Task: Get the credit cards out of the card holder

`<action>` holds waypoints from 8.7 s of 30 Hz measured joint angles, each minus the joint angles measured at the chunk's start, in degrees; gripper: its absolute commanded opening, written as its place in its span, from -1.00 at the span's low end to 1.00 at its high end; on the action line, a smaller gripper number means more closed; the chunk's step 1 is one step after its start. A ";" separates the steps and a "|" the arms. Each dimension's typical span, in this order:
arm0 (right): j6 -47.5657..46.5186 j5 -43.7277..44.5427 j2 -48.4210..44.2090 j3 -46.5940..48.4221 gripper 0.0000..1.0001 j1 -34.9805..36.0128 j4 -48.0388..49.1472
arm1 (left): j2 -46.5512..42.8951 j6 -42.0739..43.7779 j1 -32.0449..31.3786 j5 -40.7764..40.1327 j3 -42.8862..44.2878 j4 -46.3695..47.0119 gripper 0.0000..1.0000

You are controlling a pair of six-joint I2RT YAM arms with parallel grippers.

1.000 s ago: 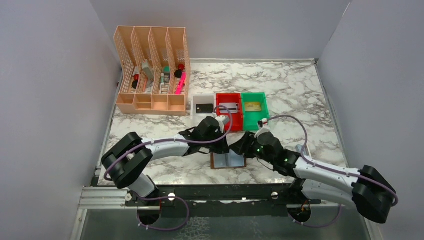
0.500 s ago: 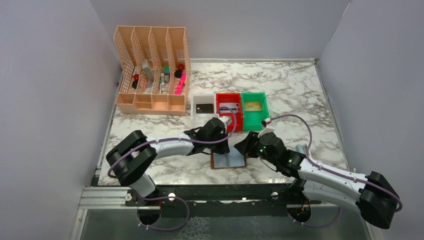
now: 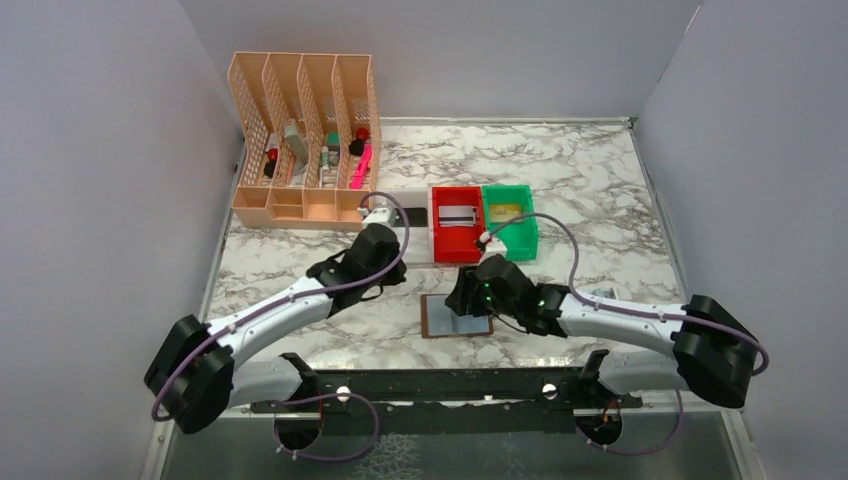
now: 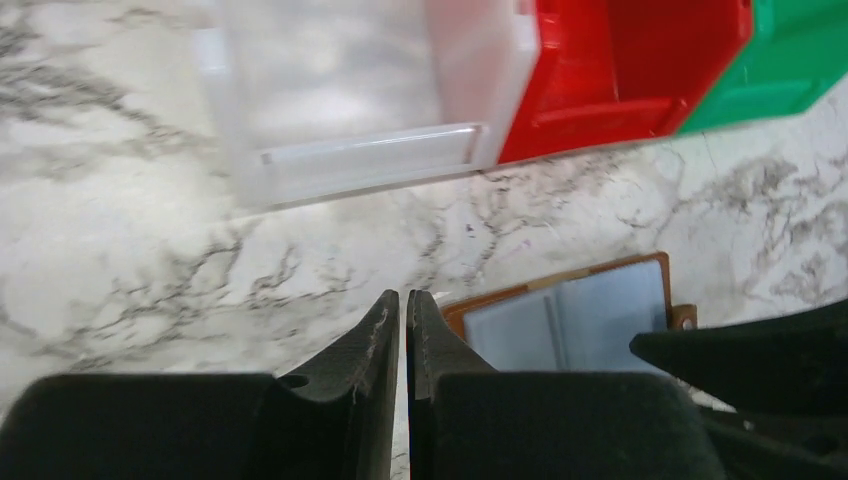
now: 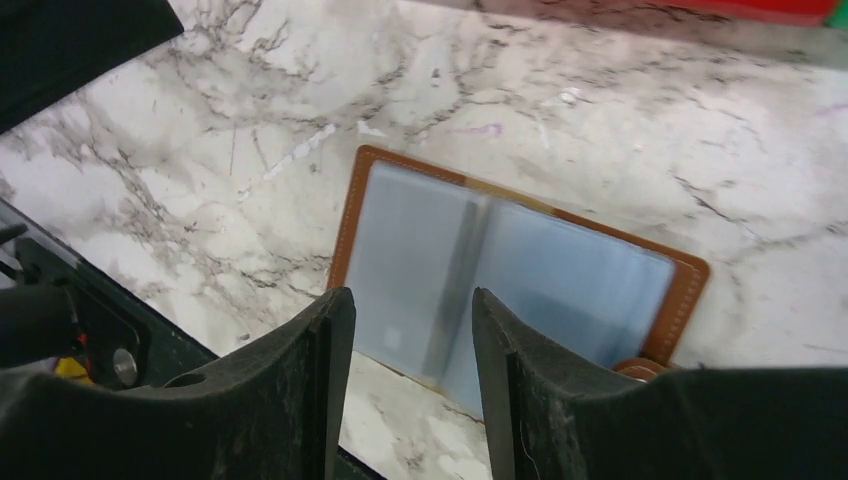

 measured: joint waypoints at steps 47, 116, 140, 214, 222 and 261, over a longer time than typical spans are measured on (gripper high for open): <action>4.26 10.19 17.70 8.09 -0.30 8.02 -1.81 | -10.23 -2.84 4.59 6.64 -9.03 4.24 0.28; 13.94 9.42 -30.45 -18.08 0.13 -1.16 1.20 | 29.29 -0.17 -10.12 28.15 8.70 17.57 -0.91; -3.82 3.26 -2.29 -0.63 0.31 4.31 2.29 | -1.27 -0.61 2.89 3.28 -2.86 0.63 -0.16; -0.59 13.33 23.10 16.26 0.36 11.52 -9.66 | -13.03 -3.67 6.03 5.09 -8.07 1.53 0.20; 0.11 16.39 23.78 16.63 0.18 12.52 -10.80 | -13.09 -3.87 6.03 4.76 -8.15 1.44 0.20; 9.14 -9.03 15.28 -7.21 0.17 -1.64 28.13 | 6.43 -0.04 4.79 24.50 -6.29 7.32 -0.97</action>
